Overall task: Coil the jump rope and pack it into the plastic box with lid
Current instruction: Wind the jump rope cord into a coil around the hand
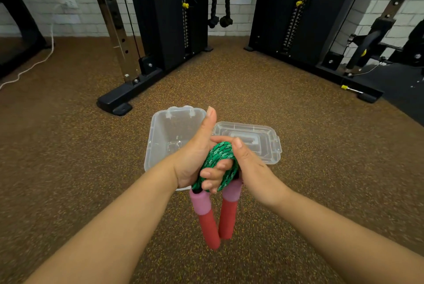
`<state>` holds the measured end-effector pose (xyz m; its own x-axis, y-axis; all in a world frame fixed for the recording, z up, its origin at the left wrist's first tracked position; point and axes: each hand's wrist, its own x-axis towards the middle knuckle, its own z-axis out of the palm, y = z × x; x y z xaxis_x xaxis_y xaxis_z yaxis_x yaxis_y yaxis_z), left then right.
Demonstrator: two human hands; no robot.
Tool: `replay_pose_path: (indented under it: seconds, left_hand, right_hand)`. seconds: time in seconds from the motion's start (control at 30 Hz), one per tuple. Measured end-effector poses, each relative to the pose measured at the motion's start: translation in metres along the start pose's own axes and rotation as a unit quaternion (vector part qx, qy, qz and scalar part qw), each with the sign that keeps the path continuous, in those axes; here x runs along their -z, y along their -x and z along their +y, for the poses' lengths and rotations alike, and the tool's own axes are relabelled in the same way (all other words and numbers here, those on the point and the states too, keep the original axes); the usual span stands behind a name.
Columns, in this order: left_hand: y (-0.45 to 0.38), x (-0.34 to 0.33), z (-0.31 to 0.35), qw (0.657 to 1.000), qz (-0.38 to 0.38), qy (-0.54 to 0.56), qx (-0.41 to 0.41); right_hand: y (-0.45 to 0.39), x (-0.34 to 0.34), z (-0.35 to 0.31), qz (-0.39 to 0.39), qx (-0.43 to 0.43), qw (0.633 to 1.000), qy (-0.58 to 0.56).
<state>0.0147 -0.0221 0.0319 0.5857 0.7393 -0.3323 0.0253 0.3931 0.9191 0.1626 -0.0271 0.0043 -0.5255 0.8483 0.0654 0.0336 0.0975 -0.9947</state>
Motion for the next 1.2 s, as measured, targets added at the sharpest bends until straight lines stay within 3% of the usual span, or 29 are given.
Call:
replay_pose_path:
  seconds: [0.33, 0.57, 0.8, 0.93, 1.1, 1.2]
  left_hand:
    - [0.006, 0.006, -0.003, 0.997, -0.013, 0.051, -0.050]
    - [0.010, 0.000, 0.002, 0.997, -0.017, 0.007, -0.071]
    - [0.011, 0.017, 0.002, 0.992, -0.087, 0.023, -0.084]
    - [0.012, 0.021, 0.002, 0.995, -0.050, 0.028, -0.076]
    - [0.014, 0.030, -0.004, 0.997, 0.017, 0.004, -0.079]
    - [0.009, 0.021, -0.002, 0.995, 0.064, 0.005, -0.080]
  right_hand:
    - [0.000, 0.008, -0.002, -0.071, -0.001, 0.992, -0.100]
    - [0.005, 0.006, -0.004, -0.054, 0.000, 0.995, -0.083]
    - [0.005, 0.010, -0.008, -0.033, 0.021, 0.998, -0.058]
    - [0.004, 0.011, -0.011, -0.026, 0.024, 0.999, -0.040]
    - [0.011, 0.015, -0.007, 0.039, 0.059, 0.986, 0.151]
    - [0.011, 0.014, -0.005, 0.076, 0.067, 0.983, 0.155]
